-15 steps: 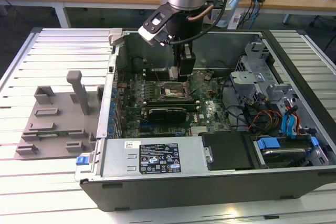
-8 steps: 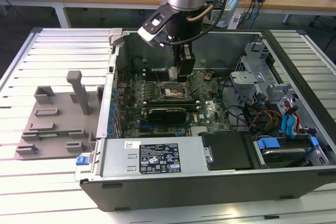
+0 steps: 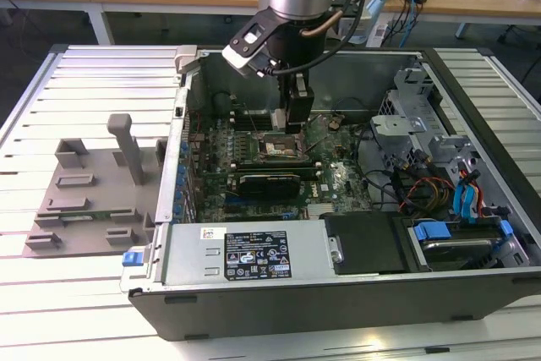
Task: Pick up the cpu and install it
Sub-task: 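Place the cpu into insertion slot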
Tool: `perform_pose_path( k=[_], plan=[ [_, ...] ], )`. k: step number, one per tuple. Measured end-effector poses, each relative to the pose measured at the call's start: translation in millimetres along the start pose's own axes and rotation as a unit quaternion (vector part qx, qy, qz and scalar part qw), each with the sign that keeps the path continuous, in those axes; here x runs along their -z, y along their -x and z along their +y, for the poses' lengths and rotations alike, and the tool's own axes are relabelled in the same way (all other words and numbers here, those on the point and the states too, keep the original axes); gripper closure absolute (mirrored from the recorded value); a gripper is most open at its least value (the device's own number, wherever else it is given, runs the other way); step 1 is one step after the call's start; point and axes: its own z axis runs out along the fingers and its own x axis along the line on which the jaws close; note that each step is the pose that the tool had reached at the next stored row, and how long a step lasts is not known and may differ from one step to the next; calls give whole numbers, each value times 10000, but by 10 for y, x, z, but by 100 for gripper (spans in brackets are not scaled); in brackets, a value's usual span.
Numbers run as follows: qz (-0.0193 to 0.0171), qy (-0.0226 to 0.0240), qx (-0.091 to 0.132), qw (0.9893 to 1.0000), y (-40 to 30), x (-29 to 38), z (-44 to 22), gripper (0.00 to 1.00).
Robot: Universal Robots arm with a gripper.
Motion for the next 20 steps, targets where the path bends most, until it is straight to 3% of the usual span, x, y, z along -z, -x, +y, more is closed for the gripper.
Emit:
perform_pose_path(
  k=[9,20],
  plan=[
    [0,0,0,10000,-1,-26,-3,45],
    [0,0,0,10000,-4,-106,-6,45]
  ],
)
